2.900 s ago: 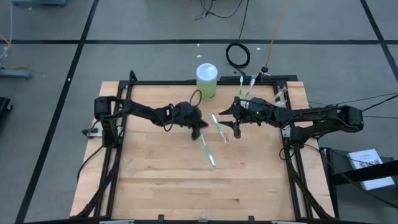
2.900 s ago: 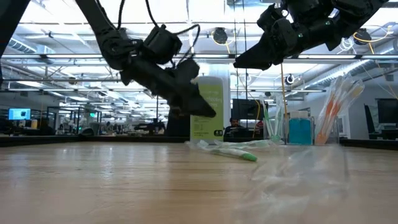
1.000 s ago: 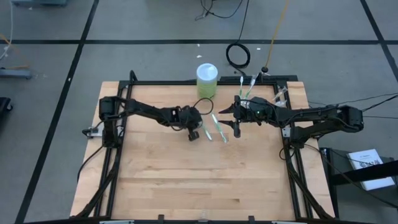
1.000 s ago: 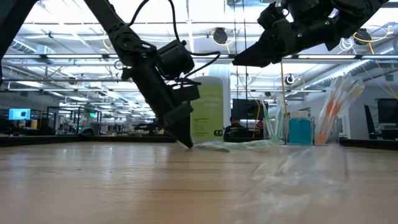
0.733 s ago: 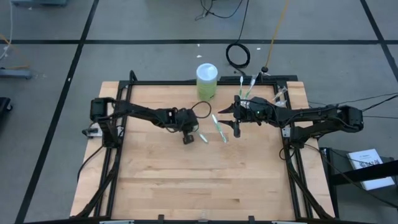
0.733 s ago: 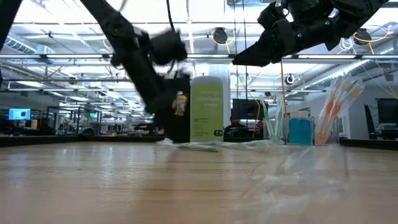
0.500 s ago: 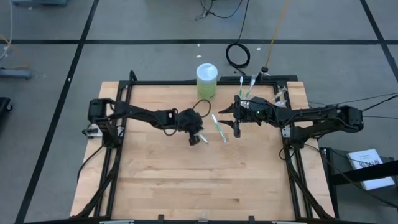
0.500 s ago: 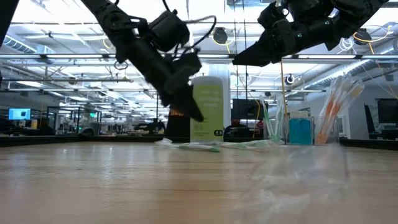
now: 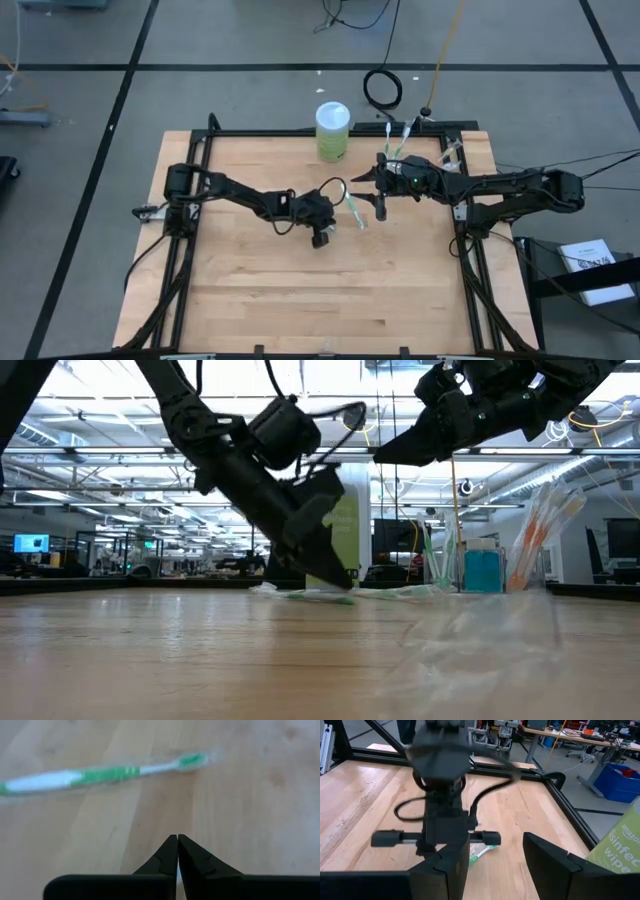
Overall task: Pick & Place toothbrushing station
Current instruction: Put the green toothbrush into the transparent organizer
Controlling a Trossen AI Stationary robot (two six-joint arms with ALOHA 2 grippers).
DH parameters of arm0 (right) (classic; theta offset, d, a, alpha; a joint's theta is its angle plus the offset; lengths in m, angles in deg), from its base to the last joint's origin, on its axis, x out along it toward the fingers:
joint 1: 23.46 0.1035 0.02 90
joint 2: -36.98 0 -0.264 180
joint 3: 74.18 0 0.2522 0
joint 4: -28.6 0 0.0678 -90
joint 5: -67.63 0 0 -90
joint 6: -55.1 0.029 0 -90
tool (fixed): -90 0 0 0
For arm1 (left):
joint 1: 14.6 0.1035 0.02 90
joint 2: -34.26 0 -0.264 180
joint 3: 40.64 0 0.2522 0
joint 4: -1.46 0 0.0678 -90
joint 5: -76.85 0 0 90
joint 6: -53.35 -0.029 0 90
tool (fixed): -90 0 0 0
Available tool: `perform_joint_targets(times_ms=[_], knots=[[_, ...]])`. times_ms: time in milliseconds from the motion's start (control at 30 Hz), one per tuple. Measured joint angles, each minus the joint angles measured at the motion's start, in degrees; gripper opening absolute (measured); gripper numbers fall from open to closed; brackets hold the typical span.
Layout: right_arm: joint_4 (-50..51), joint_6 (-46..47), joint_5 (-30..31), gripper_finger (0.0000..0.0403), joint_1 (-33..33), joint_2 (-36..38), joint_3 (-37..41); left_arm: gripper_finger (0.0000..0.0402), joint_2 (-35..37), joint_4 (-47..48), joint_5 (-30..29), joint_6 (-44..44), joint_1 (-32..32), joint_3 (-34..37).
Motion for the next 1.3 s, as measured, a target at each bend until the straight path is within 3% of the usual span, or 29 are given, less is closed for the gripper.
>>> perform_joint_targets(times_ms=[200,467,600,867,1033,1200,1300], knots=[[0.0,0.3,0.0,0.0176,0.0,0.0,0.0,0.0008,-1.4,1.7,1.6,3.4,0.0,-0.1],[0.0,0.4,0.0,0.0176,0.0,0.0,0.0,0.0006,0.4,10.7,15.3,5.7,-2.0,-0.1],[0.1,0.4,0.0,0.0176,0.0,0.0,0.0,0.0008,2.0,18.4,17.7,5.9,-3.4,-0.2],[0.2,0.4,0.0,0.0176,0.0,0.0,0.0,0.0009,10.4,38.9,9.1,9.1,-6.1,0.1],[0.1,0.4,0.0,0.0176,0.0,0.0,0.0,0.0008,17.8,47.6,-2.9,13.9,-7.6,0.0],[0.0,0.4,0.0,0.0176,0.0,0.0,0.0,0.0015,21.6,49.6,-15.4,21.7,-7.9,0.0],[0.2,0.4,0.0,0.0176,0.0,0.0,0.0,0.0042,21.0,50.4,-18.6,22.3,-7.5,0.1]])
